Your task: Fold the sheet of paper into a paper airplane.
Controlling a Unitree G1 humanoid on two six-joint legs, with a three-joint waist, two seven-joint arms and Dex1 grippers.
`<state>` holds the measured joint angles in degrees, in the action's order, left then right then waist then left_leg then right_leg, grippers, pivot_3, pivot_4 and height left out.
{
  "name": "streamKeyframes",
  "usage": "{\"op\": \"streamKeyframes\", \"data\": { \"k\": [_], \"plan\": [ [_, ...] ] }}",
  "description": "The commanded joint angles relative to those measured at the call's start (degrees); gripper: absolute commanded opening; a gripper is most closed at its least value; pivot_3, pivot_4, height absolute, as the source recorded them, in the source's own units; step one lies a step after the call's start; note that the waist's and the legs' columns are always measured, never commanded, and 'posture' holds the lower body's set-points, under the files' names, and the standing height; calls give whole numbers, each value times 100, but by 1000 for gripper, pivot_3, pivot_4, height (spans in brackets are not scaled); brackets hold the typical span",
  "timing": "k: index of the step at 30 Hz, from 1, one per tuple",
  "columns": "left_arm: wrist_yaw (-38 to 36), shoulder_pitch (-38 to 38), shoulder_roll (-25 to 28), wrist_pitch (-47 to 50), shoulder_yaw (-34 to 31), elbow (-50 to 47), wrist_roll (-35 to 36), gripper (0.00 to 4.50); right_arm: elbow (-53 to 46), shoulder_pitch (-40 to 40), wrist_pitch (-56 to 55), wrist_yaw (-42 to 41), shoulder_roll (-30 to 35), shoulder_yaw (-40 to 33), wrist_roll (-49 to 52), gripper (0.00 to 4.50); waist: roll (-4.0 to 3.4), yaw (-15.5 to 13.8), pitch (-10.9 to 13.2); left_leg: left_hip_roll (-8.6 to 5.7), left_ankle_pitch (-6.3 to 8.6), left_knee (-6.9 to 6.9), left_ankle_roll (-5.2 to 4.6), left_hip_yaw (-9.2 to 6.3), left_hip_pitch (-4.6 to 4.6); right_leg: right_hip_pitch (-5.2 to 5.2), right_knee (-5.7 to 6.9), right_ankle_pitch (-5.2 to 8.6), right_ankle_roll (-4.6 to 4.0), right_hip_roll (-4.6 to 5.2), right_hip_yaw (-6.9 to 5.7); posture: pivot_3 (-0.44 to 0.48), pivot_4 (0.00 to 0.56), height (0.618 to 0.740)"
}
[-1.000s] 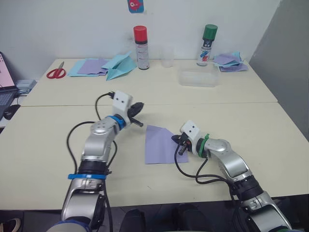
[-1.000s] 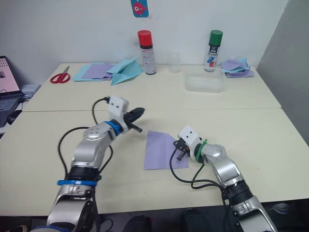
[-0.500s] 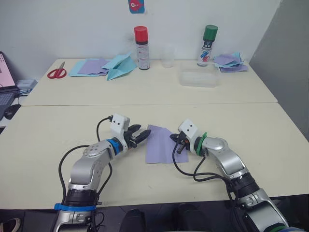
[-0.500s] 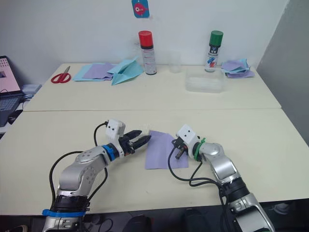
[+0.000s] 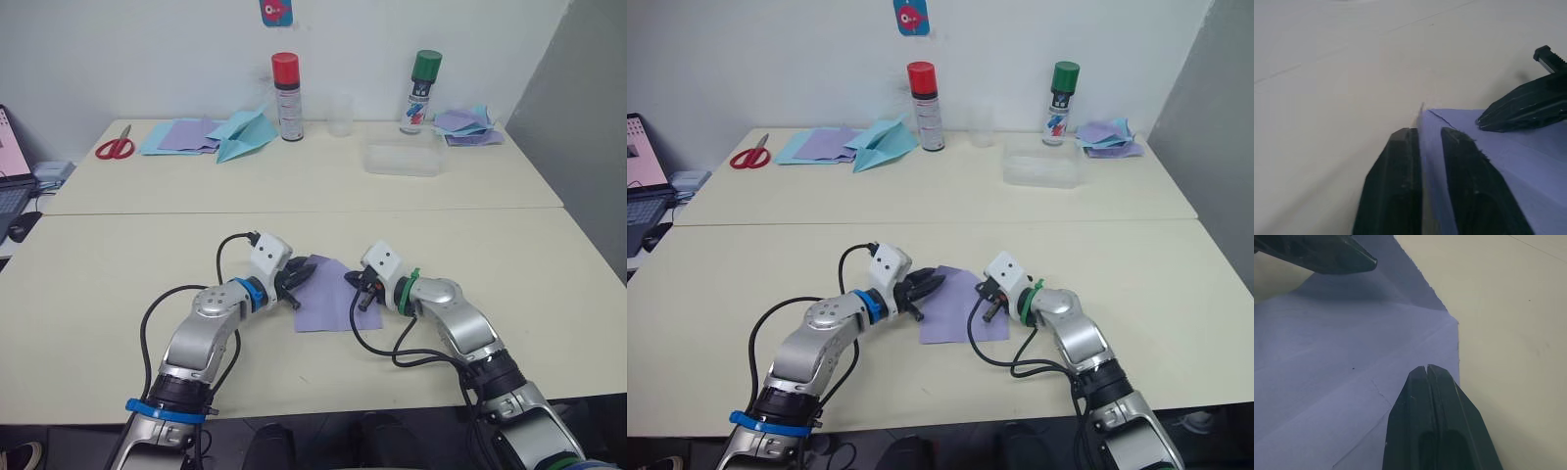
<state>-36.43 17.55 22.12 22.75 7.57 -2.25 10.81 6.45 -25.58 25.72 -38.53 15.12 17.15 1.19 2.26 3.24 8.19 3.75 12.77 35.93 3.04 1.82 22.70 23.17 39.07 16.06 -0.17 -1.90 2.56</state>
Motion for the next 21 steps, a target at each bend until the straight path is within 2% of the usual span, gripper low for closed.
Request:
{"op": "streamKeyframes", "data": {
  "k": [1, 7, 21],
  "plan": [
    [-37, 58, 288, -648, 438, -86, -696, 12, 118, 142, 236, -68, -9, 213, -63, 0, 0, 0, 0, 0, 0, 0, 0, 0, 0, 0, 0, 0, 0, 0, 0, 0, 150, 740],
    [-209, 60, 390, -821, 959, -117, -1183, 12, 144, 79, 263, -66, -52, 217, -58, 0, 0, 0, 0, 0, 0, -2, 0, 1, 0, 1, -1, 1, -1, 0, 1, 0, 150, 740],
    [-573, 71, 518, -956, 1158, 183, -1517, 12, 127, 59, 124, -106, -122, 120, 51, 0, 0, 1, 0, 2, 0, -4, -1, 2, -1, 1, -1, 1, -1, 0, -2, 0, 150, 740]
  ]
}}
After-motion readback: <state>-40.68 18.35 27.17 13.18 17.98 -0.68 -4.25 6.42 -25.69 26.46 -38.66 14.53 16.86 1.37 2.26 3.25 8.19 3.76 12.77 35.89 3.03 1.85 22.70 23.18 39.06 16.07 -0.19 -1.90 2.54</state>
